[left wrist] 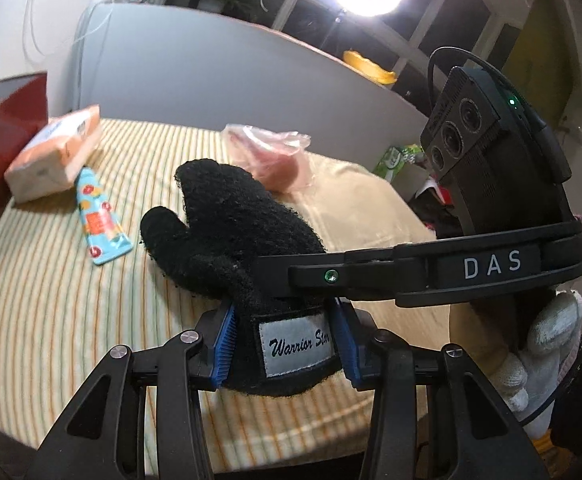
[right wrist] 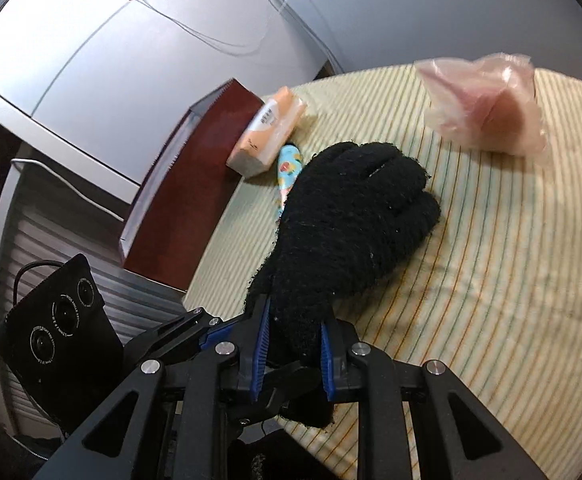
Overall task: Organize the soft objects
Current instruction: 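Lift the black glove with both grippers and carry it over the box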
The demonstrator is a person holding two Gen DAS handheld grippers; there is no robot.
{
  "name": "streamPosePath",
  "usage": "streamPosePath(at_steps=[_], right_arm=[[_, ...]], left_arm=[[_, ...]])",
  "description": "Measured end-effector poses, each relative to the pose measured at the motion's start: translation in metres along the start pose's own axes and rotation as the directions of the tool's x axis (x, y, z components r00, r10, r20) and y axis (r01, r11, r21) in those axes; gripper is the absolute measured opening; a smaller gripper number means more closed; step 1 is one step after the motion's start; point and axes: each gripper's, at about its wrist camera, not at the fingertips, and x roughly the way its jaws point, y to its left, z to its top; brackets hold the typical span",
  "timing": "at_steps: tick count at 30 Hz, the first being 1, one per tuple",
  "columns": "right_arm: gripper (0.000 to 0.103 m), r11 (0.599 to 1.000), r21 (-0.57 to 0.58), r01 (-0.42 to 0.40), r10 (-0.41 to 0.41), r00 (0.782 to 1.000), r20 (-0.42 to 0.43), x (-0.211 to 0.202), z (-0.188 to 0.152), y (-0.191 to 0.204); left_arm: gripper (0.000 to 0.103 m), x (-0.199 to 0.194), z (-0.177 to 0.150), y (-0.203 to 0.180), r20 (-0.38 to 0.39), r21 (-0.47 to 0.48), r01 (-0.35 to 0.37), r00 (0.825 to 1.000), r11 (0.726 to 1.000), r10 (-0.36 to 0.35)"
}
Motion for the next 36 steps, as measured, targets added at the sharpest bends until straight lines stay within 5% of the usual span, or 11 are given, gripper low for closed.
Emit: streamPosePath(at_steps=[10, 20, 26, 36], right_arm=[[0.02, 0.99, -0.135, -0.039, 0.048, 0.997, 0.067, -0.025, 0.021, 0.055], [0.02, 0.939, -0.326, -0.11, 0.137, 0.989, 0.059, -0.001, 0.07, 0.151], [0.02, 0.908, -0.386, -0.159, 0.181, 0.983, 0.019, 0.038, 0.095, 0.2], [0.02, 0.885, -0.428, -0.185, 0.181, 0.982, -0.05, 0.101, 0.113, 0.244]], left_arm=[[0.042, -0.056, 0.034, 0.0, 0.126, 0.066, -0.086, 0.989, 0.994, 0.077], [0.042, -0.129, 0.07, 0.046, 0.261, 0.027, -0.248, 0.937, 0.968, 0.233], [0.042, -0.158, 0.075, 0.077, 0.286, -0.008, -0.341, 0.9, 0.94, 0.329], [0.042, -0.173, 0.069, 0.128, 0.259, -0.077, -0.416, 0.869, 0.906, 0.421]])
